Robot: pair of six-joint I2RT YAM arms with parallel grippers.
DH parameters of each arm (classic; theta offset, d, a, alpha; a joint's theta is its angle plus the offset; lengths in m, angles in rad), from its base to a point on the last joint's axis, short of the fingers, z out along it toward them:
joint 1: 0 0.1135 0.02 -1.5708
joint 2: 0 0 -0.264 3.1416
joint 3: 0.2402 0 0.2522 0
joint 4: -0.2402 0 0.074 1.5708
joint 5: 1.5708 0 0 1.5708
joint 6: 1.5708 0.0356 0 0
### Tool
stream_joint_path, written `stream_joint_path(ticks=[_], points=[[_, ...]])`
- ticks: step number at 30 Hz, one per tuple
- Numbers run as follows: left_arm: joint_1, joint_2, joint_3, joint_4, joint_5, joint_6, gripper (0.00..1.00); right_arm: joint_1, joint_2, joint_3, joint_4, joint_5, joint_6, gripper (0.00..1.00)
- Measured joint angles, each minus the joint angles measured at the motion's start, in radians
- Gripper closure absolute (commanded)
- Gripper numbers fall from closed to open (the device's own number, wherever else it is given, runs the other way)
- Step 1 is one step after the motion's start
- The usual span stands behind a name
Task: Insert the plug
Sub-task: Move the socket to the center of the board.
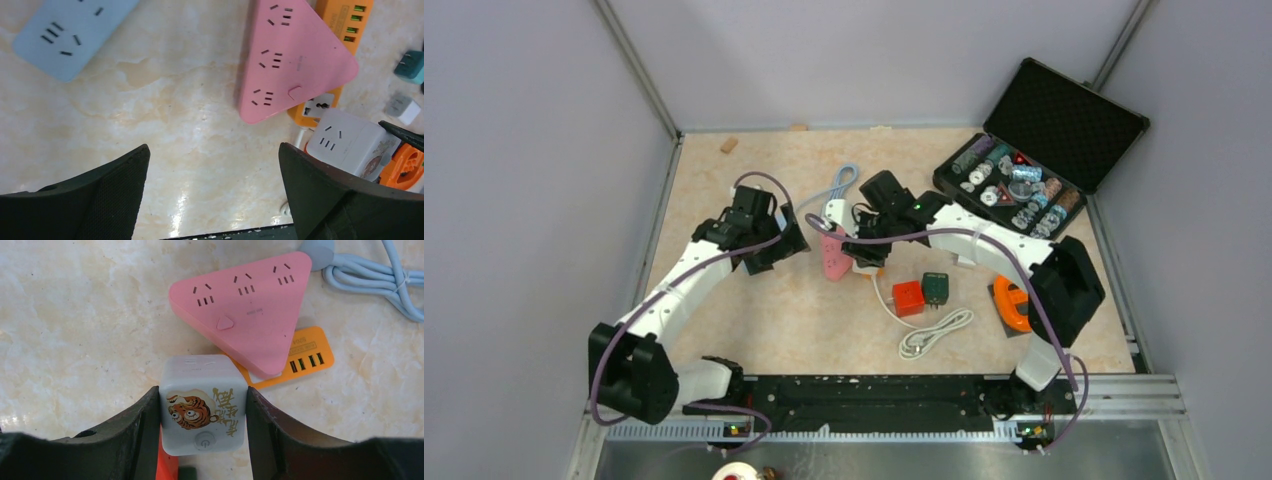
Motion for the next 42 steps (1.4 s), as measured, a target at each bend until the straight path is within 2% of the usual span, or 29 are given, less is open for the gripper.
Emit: stream_joint_path(ticks=[3,8,19,25,35,42], points=[[0.006,-0.074,-0.038,-0.014,-0.059,-0.007,0.02,0.013,0.040,0.043,-0.021,0.005,-0.011,1.00],[0.007,-0.126,-0.088,-0.029,-0.080,-0.024,0.02,0.018,0.097,0.114,-0.055,0.040,-0.030,1.00],[0.007,-0.107,-0.109,-0.024,-0.079,-0.023,0.02,0.021,0.134,0.179,-0.126,0.100,-0.109,1.00],[0.007,-0.082,-0.114,-0.019,-0.048,-0.023,0.02,0.024,0.135,0.180,-0.144,0.084,-0.134,1.00],[0.008,-0.055,-0.116,-0.003,-0.015,-0.013,0.03,0.031,0.155,0.188,-0.156,0.047,-0.134,1.00],[0.007,-0.043,-0.117,-0.002,-0.003,0.000,0.03,0.045,0.167,0.193,-0.132,0.114,-0.122,1.00]])
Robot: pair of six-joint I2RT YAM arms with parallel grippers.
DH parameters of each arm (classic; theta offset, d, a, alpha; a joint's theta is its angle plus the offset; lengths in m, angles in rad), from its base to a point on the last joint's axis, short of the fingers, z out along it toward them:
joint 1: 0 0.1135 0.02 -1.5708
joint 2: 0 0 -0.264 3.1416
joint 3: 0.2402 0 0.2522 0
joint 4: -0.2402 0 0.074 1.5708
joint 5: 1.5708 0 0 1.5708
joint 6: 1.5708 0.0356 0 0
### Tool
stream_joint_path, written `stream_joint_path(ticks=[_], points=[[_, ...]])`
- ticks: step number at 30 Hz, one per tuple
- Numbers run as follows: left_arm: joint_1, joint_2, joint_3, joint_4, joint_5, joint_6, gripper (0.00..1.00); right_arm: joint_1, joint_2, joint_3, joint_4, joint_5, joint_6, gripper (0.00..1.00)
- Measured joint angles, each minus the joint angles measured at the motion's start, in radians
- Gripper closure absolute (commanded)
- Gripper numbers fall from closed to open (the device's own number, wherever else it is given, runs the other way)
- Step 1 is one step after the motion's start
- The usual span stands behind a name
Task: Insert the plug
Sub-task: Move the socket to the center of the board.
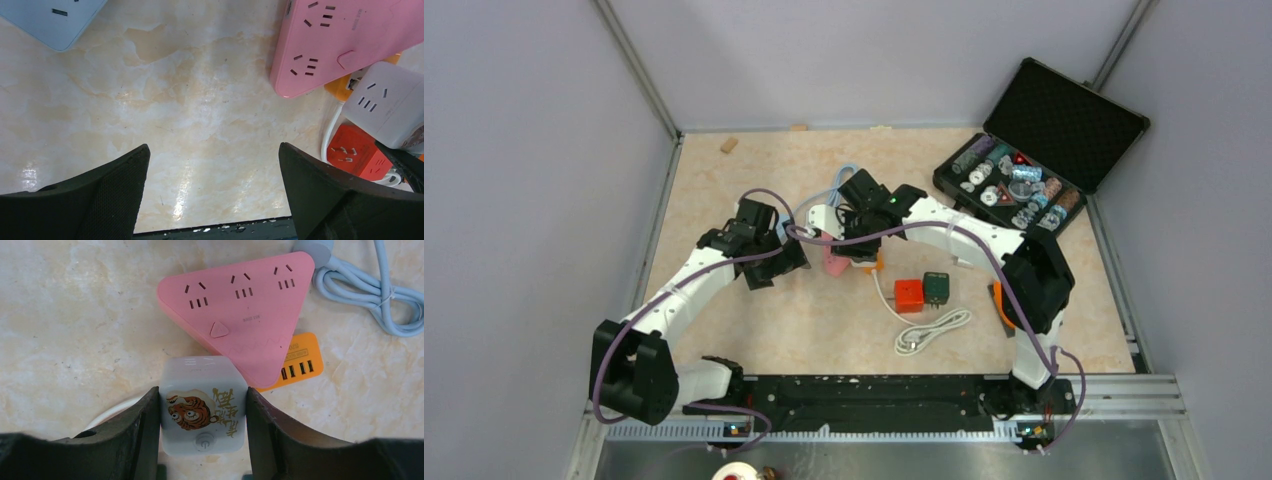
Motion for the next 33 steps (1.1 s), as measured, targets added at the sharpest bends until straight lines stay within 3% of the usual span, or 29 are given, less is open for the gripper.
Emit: stream_joint_path(ticks=[33], points=[[0.000,0.005,0.000,0.008,0.038,0.026,0.03,0.006,0.002,-0.010,0.025,0.056,-0.040,1.00]])
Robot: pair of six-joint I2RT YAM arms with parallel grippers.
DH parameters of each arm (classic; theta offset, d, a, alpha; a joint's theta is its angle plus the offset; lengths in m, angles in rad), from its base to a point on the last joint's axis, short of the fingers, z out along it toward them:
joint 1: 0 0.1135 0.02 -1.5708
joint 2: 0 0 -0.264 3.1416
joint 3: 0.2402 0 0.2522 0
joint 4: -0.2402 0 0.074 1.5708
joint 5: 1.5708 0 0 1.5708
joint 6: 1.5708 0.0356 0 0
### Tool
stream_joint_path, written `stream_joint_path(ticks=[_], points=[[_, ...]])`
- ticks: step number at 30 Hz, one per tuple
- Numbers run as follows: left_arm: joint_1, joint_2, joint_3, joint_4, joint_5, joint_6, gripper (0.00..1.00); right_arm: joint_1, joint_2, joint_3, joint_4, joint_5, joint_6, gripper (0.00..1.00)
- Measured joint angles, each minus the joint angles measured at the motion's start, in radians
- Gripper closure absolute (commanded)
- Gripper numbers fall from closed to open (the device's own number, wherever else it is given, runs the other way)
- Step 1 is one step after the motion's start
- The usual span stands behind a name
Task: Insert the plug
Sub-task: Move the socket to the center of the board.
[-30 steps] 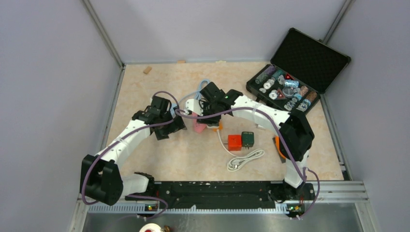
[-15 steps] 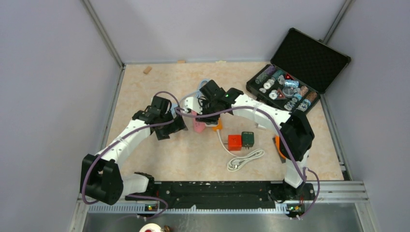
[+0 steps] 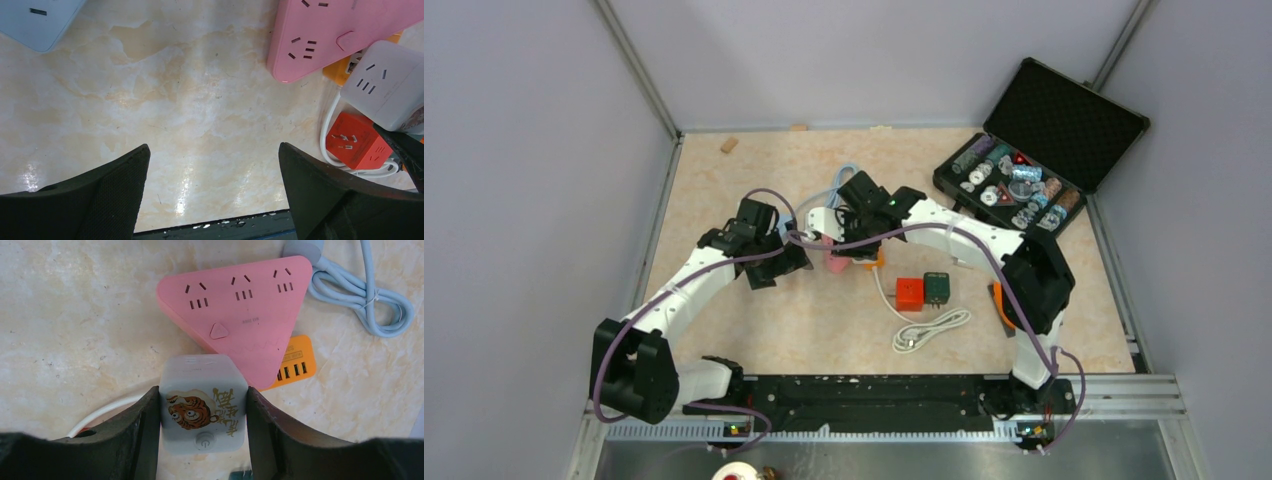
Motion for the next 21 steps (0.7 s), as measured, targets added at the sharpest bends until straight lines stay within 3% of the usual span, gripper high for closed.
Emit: stream_joint_path(ticks=[12,21], points=[[0.000,0.015,0.000,0.016,0.018,0.000,0.04,0.001,-0.034,-0.062,0.003,0.011,-0.009,1.00],[-0.013,0.016,-0.005,0.056,0.079,0.002,0.13,-0.042,-0.047,-0.077,-0.032,0.003,0.049,1.00]])
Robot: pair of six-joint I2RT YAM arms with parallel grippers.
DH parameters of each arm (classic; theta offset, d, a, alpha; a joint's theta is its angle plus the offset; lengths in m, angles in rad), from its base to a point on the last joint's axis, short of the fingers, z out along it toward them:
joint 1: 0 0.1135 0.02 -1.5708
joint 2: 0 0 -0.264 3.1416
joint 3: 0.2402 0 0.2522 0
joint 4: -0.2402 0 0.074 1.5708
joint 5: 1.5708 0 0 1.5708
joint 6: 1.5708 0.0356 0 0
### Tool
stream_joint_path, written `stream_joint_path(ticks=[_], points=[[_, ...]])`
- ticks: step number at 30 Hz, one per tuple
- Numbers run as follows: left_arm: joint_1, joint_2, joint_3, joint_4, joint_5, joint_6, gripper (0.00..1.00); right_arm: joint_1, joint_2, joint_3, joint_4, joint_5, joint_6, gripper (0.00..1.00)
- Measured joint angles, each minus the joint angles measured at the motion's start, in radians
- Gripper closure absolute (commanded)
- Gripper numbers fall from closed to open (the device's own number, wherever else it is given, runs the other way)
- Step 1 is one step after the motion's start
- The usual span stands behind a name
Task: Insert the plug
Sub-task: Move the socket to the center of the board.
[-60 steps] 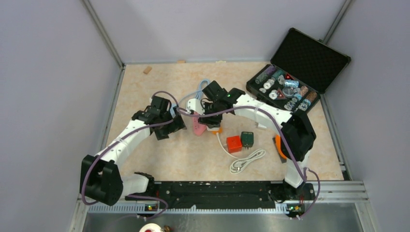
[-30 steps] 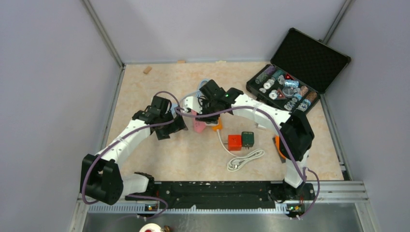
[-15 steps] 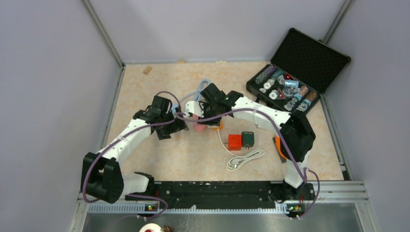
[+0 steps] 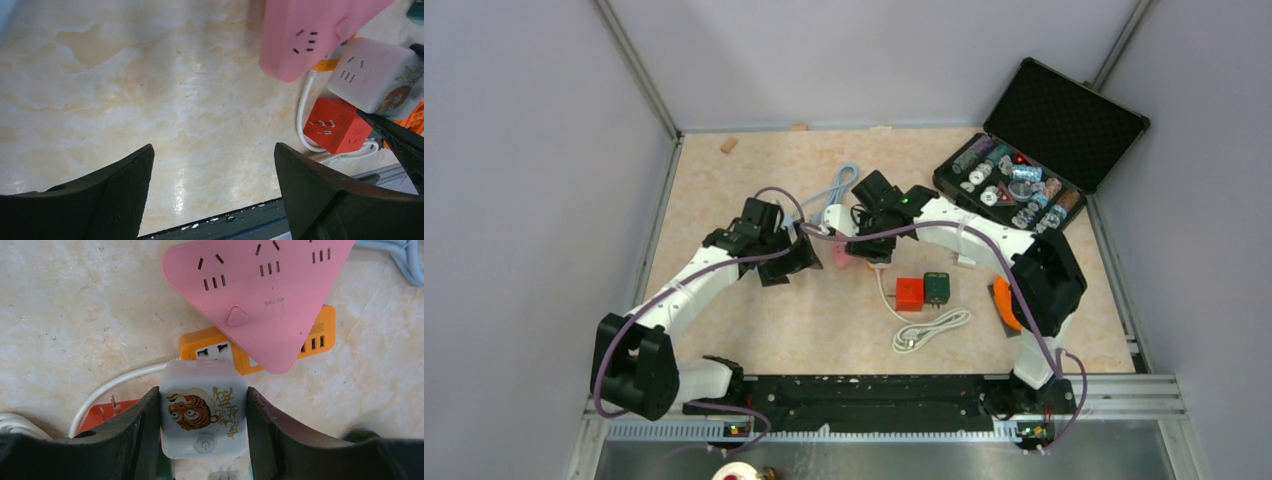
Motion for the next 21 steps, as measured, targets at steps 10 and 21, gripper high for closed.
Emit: stream_joint_path(ticks=[10,21], points=[[-0.194,0.176,0.042,0.097,0.119,0.032,0.26,-0.081,-0.050,-0.061,0.000,-0.148,0.131,1.00],[-0.258,0.487,0.269,0.137,0.189,0.037,0.26,-0.193,-0.079,-0.203,0.072,-0.304,0.341,1.00]])
